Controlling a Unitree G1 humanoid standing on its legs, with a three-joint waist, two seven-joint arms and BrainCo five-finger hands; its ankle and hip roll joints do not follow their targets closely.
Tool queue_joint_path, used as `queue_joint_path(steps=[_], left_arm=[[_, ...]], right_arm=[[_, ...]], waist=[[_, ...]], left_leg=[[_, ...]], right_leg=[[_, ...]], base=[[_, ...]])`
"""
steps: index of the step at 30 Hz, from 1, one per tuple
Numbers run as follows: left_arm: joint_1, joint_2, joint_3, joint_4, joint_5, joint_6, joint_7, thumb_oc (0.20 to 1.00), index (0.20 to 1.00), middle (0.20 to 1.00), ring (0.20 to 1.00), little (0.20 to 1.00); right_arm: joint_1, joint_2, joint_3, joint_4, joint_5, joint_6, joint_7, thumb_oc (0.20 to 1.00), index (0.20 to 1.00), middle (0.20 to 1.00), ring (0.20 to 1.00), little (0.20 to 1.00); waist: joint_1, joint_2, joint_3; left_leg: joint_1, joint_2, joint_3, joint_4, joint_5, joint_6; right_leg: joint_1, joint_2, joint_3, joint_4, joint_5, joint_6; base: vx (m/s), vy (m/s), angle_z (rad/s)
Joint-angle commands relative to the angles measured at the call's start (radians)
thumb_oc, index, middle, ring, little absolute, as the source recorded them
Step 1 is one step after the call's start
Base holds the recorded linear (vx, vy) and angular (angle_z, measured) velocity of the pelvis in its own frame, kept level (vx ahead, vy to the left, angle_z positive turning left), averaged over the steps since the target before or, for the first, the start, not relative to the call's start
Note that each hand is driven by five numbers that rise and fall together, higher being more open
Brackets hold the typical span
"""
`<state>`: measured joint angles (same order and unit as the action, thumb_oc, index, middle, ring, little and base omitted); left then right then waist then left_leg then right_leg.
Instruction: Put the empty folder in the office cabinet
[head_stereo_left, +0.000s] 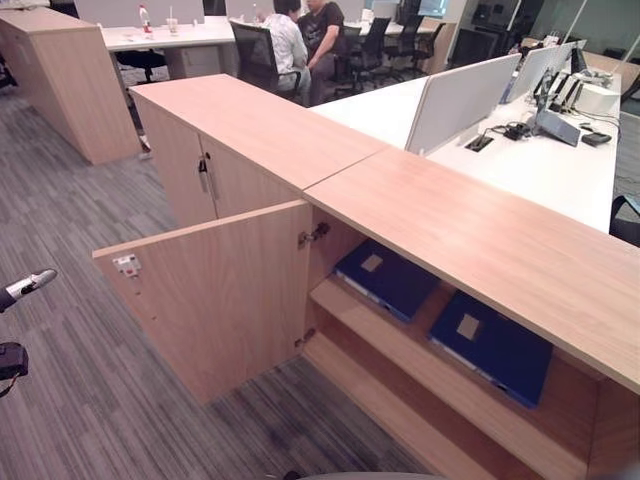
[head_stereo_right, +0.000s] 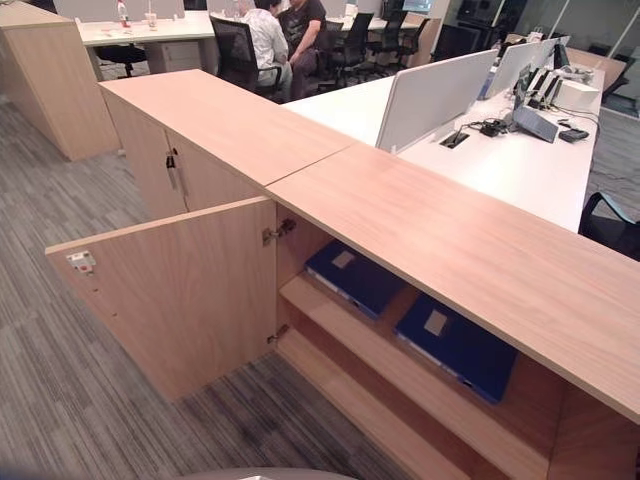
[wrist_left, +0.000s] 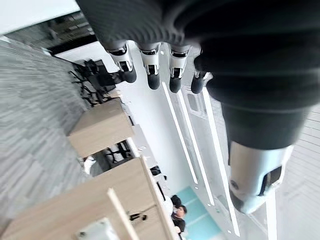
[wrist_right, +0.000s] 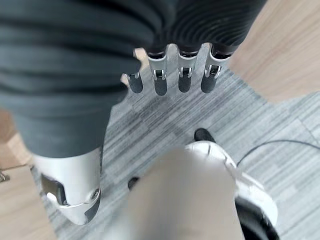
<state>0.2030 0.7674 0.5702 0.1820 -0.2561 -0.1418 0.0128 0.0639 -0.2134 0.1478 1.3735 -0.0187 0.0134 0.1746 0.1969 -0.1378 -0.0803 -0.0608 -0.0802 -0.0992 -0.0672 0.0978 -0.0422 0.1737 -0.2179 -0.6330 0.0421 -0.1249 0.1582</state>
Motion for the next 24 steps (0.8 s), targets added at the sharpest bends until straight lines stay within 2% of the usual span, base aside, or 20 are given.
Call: queue_joint_path(steps=[1,4,6,7,9,11,13,14,16,18,19,22,24], left_arm=[[-0.009,0.08,-0.015,0.0,0.003,-0.038,0.021,1.0,1.0,1.0,1.0,1.0],[-0.005,0.051,-0.008,-0.019,0.006,-0.044,0.028,1.0,1.0,1.0,1.0,1.0],[0.018,0.008,0.014,-0.058,0.02,-0.053,0.041,1.0,1.0,1.0,1.0,1.0],[0.02,0.004,0.016,-0.062,0.021,-0.051,0.041,1.0,1.0,1.0,1.0,1.0],[0.043,-0.02,0.043,-0.093,0.036,-0.057,0.049,1.0,1.0,1.0,1.0,1.0],[0.067,-0.027,0.067,-0.114,0.055,-0.056,0.066,1.0,1.0,1.0,1.0,1.0],[0.085,-0.016,0.09,-0.139,0.084,-0.058,0.098,1.0,1.0,1.0,1.0,1.0],[0.092,-0.013,0.098,-0.145,0.09,-0.059,0.105,1.0,1.0,1.0,1.0,1.0],[0.093,-0.024,0.099,-0.151,0.093,-0.064,0.12,1.0,1.0,1.0,1.0,1.0],[0.086,-0.035,0.093,-0.152,0.09,-0.069,0.128,1.0,1.0,1.0,1.0,1.0],[0.072,-0.041,0.08,-0.162,0.086,-0.072,0.129,1.0,1.0,1.0,1.0,1.0],[0.063,-0.032,0.078,-0.15,0.088,-0.07,0.147,1.0,1.0,1.0,1.0,1.0],[0.038,-0.027,0.068,-0.149,0.079,-0.078,0.165,1.0,1.0,1.0,1.0,1.0]], right_arm=[[-0.029,-0.017,0.029,-0.007,0.035,0.011,-0.002,1.0,1.0,1.0,1.0,1.0],[-0.029,-0.021,0.021,-0.004,0.027,0.012,-0.003,1.0,1.0,1.0,1.0,1.0],[-0.027,-0.016,0.016,-0.002,0.012,0.011,0.0,1.0,1.0,1.0,1.0,1.0],[-0.028,-0.017,0.017,-0.002,0.011,0.011,0.0,1.0,1.0,1.0,1.0,1.0],[-0.027,-0.012,0.014,-0.004,0.013,0.013,0.007,1.0,1.0,1.0,1.0,1.0],[-0.038,-0.001,0.028,-0.02,0.012,0.015,0.012,1.0,1.0,1.0,1.0,1.0],[-0.077,0.012,0.072,-0.051,0.012,0.018,0.007,1.0,1.0,1.0,1.0,1.0],[-0.093,0.012,0.084,-0.055,0.01,0.02,0.001,1.0,1.0,1.0,1.0,1.0],[-0.119,0.02,0.106,-0.062,0.01,0.023,-0.012,1.0,1.0,1.0,1.0,1.0],[-0.129,0.024,0.115,-0.067,0.013,0.023,-0.014,1.0,1.0,1.0,1.0,1.0],[-0.138,0.034,0.125,-0.073,0.033,0.021,-0.02,1.0,1.0,1.0,1.0,1.0],[-0.146,0.039,0.13,-0.083,0.041,0.023,-0.025,1.0,1.0,1.0,1.0,1.0],[-0.164,0.03,0.127,-0.099,0.064,0.014,-0.037,1.0,1.0,1.0,1.0,1.0]], waist=[[-0.018,-0.012,-0.052],[-0.011,-0.008,-0.051],[0.008,-0.001,-0.042],[0.007,0.0,-0.041],[0.011,0.013,-0.02],[0.021,0.028,0.002],[0.077,0.037,0.03],[0.093,0.04,0.04],[0.112,0.048,0.063],[0.117,0.051,0.076],[0.127,0.036,0.085],[0.137,0.021,0.086],[0.136,0.005,0.11]], left_leg=[[-0.021,-0.023,0.028,0.086,-0.131,-0.02],[-0.021,-0.038,0.019,0.092,-0.139,-0.009],[-0.011,-0.069,0.002,0.101,-0.149,0.008],[-0.01,-0.071,0.002,0.102,-0.149,0.009],[0.009,-0.09,-0.01,0.108,-0.157,0.026],[0.024,-0.093,-0.032,0.106,-0.155,0.039],[0.02,-0.091,-0.106,0.097,-0.136,0.033],[0.02,-0.095,-0.141,0.097,-0.131,0.028],[0.026,-0.106,-0.2,0.106,-0.131,0.02],[0.029,-0.11,-0.219,0.118,-0.139,0.016],[0.022,-0.121,-0.224,0.121,-0.151,0.007],[0.014,-0.114,-0.237,0.126,-0.165,-0.011],[-0.024,-0.106,-0.229,0.196,-0.201,-0.032]], right_leg=[[-0.094,-0.007,0.074,-0.017,0.17,0.009],[-0.096,-0.031,0.07,-0.002,0.172,0.022],[-0.101,-0.078,0.06,0.054,0.176,0.04],[-0.101,-0.082,0.061,0.06,0.173,0.042],[-0.116,-0.135,0.066,0.155,0.189,0.053],[-0.137,-0.163,0.08,0.242,0.213,0.051],[-0.161,-0.104,0.09,0.239,0.115,-0.012],[-0.181,-0.072,0.091,0.244,0.088,-0.025],[-0.216,-0.034,0.089,0.253,0.063,-0.03],[-0.221,-0.022,0.082,0.254,0.055,-0.032],[-0.189,0.0,0.062,0.203,0.052,-0.038],[-0.174,0.027,0.042,0.171,0.041,-0.047],[-0.159,0.044,0.024,0.149,0.03,-0.055]], base=[[-0.02,0.044,-0.13],[-0.01,0.127,-0.08],[0.01,0.174,0.0],[0.02,0.16,0.03],[0.03,0.158,0.1],[0.03,0.121,0.31],[0.02,0.014,0.71],[0.05,-0.05,0.88],[0.07,-0.052,1.01],[0.06,-0.09,1.44],[0.06,-0.126,1.27],[0.09,-0.213,0.97],[0.04,-0.185,0.5]])
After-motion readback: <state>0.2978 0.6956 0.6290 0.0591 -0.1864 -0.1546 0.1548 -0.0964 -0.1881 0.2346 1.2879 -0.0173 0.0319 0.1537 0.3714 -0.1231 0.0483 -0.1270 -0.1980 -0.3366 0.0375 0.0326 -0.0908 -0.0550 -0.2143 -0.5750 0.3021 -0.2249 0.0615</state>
